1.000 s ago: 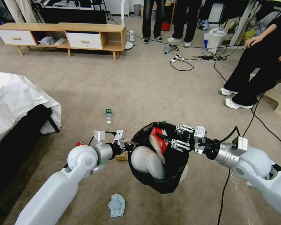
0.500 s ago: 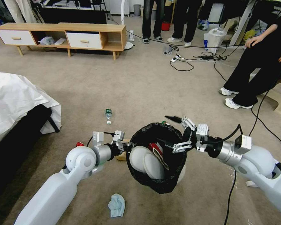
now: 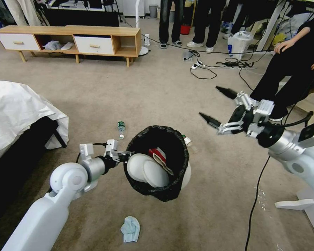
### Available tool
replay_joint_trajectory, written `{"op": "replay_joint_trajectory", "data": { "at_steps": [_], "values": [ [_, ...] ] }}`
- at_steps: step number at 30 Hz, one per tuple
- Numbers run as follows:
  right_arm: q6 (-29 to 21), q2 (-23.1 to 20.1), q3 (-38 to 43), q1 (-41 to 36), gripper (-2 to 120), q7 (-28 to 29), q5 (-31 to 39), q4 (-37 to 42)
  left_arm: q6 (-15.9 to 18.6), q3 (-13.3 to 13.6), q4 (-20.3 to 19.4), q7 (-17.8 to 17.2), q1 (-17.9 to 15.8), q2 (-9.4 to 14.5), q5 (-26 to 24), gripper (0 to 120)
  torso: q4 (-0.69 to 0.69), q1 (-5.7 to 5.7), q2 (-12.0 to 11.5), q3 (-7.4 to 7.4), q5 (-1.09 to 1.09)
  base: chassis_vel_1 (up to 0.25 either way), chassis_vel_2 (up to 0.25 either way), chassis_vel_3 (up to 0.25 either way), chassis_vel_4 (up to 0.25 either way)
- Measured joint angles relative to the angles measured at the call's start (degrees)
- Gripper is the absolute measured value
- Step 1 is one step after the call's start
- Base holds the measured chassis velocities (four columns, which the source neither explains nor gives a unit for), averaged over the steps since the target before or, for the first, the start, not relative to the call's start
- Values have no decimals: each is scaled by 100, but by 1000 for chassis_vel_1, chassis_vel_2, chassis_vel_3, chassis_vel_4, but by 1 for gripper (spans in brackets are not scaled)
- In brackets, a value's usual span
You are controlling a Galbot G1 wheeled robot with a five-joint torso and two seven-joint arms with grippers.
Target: Pick up the trash bin and place the garbage on the floor into it.
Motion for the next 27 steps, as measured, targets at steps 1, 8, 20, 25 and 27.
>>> {"op": "replay_joint_trajectory", "data": {
  "at_steps": [1,8,20,25,27],
  "values": [
    [0,0,0,0,100,0,0,0,0,0,0,0,0,0,0,2,0,0,0,0,0,0,0,0,0],
    [-75,107,80,-155,100,289,-148,-249,-33,-634,-130,117,77,-154,332,2,-1,0,0,0,0,0,0,0,0],
    [-509,438,-231,-271,100,1650,-694,-339,-641,-1124,-657,115,322,-260,1585,2,0,0,0,0,1,0,0,0,0],
    [-547,565,-267,-334,100,1822,-786,-364,-907,-1146,-839,-160,376,-334,1799,2,0,0,0,0,0,0,0,0,0],
    [-546,642,-267,-361,100,1830,-856,-410,-1007,-1132,-861,-338,373,-358,1832,2,-1,0,0,0,0,0,0,0,0]
  ]
}}
